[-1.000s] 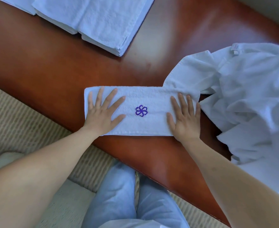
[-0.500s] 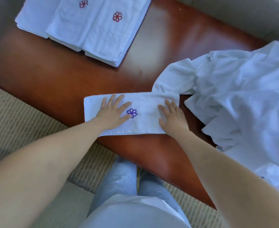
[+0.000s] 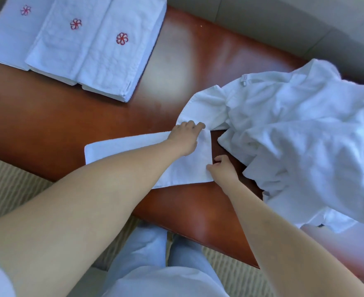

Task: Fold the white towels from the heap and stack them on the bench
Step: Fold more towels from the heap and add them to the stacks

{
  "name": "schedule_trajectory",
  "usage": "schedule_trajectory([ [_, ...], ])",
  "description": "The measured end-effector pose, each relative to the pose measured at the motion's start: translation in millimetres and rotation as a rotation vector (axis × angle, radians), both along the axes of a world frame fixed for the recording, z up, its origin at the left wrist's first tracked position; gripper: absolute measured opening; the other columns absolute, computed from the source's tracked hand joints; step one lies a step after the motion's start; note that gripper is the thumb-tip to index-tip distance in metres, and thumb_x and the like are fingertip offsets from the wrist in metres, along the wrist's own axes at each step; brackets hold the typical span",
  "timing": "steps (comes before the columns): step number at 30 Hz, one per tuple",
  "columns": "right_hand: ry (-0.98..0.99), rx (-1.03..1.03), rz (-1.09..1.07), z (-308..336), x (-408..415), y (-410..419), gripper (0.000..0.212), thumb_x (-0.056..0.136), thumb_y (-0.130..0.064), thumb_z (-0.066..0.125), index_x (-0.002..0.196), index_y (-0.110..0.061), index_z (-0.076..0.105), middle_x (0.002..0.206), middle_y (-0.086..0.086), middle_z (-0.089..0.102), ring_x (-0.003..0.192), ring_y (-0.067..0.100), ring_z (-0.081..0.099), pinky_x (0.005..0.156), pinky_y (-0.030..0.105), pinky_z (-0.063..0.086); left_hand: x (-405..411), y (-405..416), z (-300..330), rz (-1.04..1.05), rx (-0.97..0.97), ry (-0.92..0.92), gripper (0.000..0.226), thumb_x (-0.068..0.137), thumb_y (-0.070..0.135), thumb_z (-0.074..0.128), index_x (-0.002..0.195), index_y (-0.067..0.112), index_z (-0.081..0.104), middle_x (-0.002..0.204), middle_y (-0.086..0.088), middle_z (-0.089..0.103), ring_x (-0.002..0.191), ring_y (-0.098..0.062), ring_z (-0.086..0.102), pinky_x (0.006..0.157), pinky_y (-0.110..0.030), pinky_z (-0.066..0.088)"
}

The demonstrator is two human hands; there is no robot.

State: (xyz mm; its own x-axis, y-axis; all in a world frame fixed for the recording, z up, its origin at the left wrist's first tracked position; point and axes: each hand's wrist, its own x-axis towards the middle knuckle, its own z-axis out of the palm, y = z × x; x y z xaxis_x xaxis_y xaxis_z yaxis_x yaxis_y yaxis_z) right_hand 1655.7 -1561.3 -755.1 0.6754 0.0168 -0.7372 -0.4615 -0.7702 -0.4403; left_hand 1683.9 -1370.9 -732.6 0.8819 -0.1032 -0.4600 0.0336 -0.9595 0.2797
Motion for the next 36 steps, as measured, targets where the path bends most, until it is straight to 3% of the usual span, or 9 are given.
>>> schedule_trajectory([
  [7,0.001,0.042,-0.026,-7,-7,-2,0.067,0.083,-0.025,0.071,0.143,-0.026,0.041,0.117,0.0,0.052,0.089,0.015,0.059,0.066,0.027,0.047,23,-13,9,0.036,-0.007,0.186,0.029,0.089,0.002,0.051,0.115,0.008,0.059,0.114,-0.012,0.057,0.105,-0.034,0.058,0.073,-0.037,0.046],
  [11,0.051,-0.037,0.113,5,-6,1,0.053,0.083,-0.033,0.074,0.131,-0.022,0.055,0.133,0.006,0.037,0.115,0.029,0.053,0.092,0.04,0.054,15,5,39,-0.008,-0.222,0.189,0.016,0.086,0.012,0.057,0.096,0.022,0.063,0.097,0.003,0.055,0.09,-0.021,0.053,0.068,-0.032,0.043],
  [13,0.038,0.032,0.153,17,-6,1,0.037,0.084,-0.03,0.072,0.116,-0.015,0.062,0.124,0.008,0.05,0.111,0.03,0.057,0.094,0.043,0.054,3,17,63,0.032,-0.302,0.19,0.016,0.083,0.013,0.06,0.083,0.028,0.055,0.082,0.009,0.054,0.076,-0.016,0.048,0.062,-0.03,0.036],
  [17,-0.054,0.184,0.264,68,-3,3,0.019,0.088,-0.026,0.07,0.096,-0.015,0.056,0.084,0.0,0.055,0.074,0.018,0.054,0.063,0.031,0.044,-26,46,117,0.166,-0.346,0.116,0.015,0.083,0.016,0.067,0.092,0.026,0.06,0.082,0.01,0.061,0.073,-0.013,0.053,0.065,-0.03,0.039],
  [22,-0.197,0.182,0.484,154,7,32,0.02,0.088,-0.02,0.062,0.107,-0.017,0.06,0.091,0.003,0.064,0.075,0.026,0.067,0.074,0.043,0.06,-80,92,180,0.428,-0.468,-0.06,0.022,0.087,0.014,0.07,0.1,0.031,0.063,0.093,0.003,0.072,0.084,-0.013,0.063,0.071,-0.026,0.045],
  [24,-0.26,0.197,0.544,188,9,51,0.017,0.088,-0.016,0.059,0.105,-0.018,0.061,0.084,0.003,0.068,0.069,0.025,0.073,0.065,0.038,0.062,-102,112,201,0.529,-0.492,-0.138,0.023,0.089,0.014,0.07,0.107,0.026,0.066,0.101,-0.002,0.073,0.09,-0.013,0.065,0.077,-0.027,0.047],
  [27,-0.393,0.182,0.67,239,8,87,0.015,0.085,-0.016,0.057,0.096,-0.025,0.062,0.066,-0.006,0.069,0.052,0.009,0.069,0.047,0.019,0.047,-134,141,230,0.633,-0.449,-0.246,0.016,0.089,0.017,0.072,0.104,0.013,0.066,0.096,-0.001,0.071,0.087,-0.019,0.063,0.076,-0.03,0.043],
  [30,-0.458,0.215,0.752,284,0,125,0.014,0.087,-0.015,0.057,0.096,-0.024,0.062,0.069,-0.003,0.071,0.051,0.006,0.068,0.044,0.018,0.046,-165,170,261,0.728,-0.426,-0.348,0.01,0.088,0.018,0.073,0.089,0.017,0.064,0.077,0.012,0.06,0.073,-0.012,0.055,0.061,-0.024,0.038],
  [36,-0.576,0.268,0.82,341,-22,207,0.016,0.09,-0.018,0.055,0.104,-0.024,0.061,0.071,-0.002,0.071,0.049,0.005,0.068,0.042,0.015,0.043,-212,235,304,0.899,-0.397,-0.472,0.012,0.085,0.016,0.075,0.095,0.013,0.068,0.088,-0.002,0.065,0.076,-0.014,0.055,0.065,-0.028,0.04],
])
